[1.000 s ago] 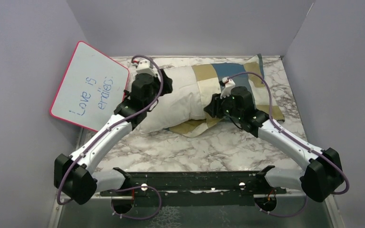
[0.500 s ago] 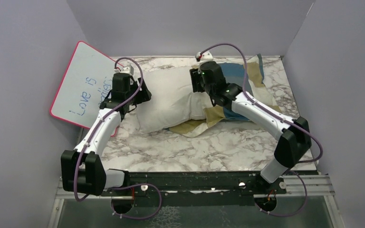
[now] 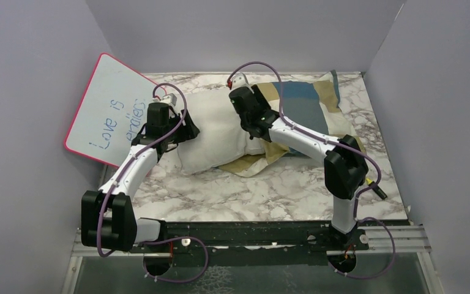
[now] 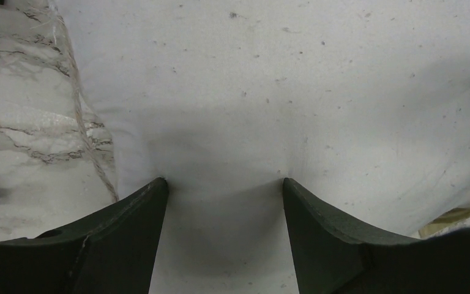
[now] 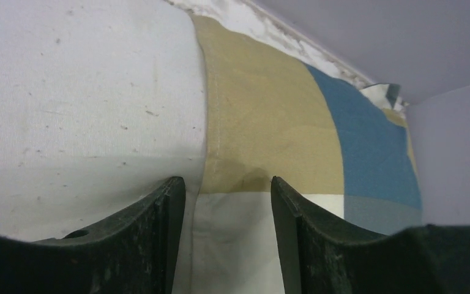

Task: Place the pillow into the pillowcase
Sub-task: Stuff the pillow into the pillowcase.

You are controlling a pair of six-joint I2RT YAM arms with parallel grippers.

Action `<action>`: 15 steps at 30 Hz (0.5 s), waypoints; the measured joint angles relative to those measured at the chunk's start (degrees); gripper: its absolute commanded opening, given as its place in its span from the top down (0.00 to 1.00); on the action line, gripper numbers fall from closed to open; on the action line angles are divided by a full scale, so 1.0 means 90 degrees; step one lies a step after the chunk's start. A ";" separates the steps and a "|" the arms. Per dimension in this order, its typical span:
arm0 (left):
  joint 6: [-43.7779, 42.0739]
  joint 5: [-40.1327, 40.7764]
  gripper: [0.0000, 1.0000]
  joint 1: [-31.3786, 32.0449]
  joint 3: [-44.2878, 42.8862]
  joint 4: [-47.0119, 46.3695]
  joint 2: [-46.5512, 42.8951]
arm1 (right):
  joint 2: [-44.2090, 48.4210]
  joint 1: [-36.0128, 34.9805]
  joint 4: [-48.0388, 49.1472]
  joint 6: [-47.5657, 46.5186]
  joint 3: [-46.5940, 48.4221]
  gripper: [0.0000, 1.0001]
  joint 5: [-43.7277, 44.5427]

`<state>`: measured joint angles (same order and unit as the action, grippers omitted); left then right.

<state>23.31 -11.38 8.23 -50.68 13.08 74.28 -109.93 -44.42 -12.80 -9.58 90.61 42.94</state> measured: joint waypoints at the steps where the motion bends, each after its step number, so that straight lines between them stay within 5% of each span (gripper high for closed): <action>1: 0.0019 -0.0024 0.31 -0.0002 0.0039 -0.0044 -0.0005 | -0.0007 -0.0066 0.0073 -0.0148 0.0000 0.43 0.0189; 6: 0.0182 -0.0160 0.31 -0.0019 0.0260 -0.0313 -0.0015 | -0.0197 -0.0238 0.0457 -0.0838 0.0194 0.46 0.1015; 15: 0.0272 -0.0189 0.32 -0.0034 0.0386 -0.0483 -0.0058 | -0.0712 -0.0236 0.0979 -0.1634 0.0364 0.68 0.1775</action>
<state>25.76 -13.08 7.92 -47.20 8.73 73.76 -116.33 -46.54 -3.99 -24.29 93.89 58.92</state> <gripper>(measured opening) 0.692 0.393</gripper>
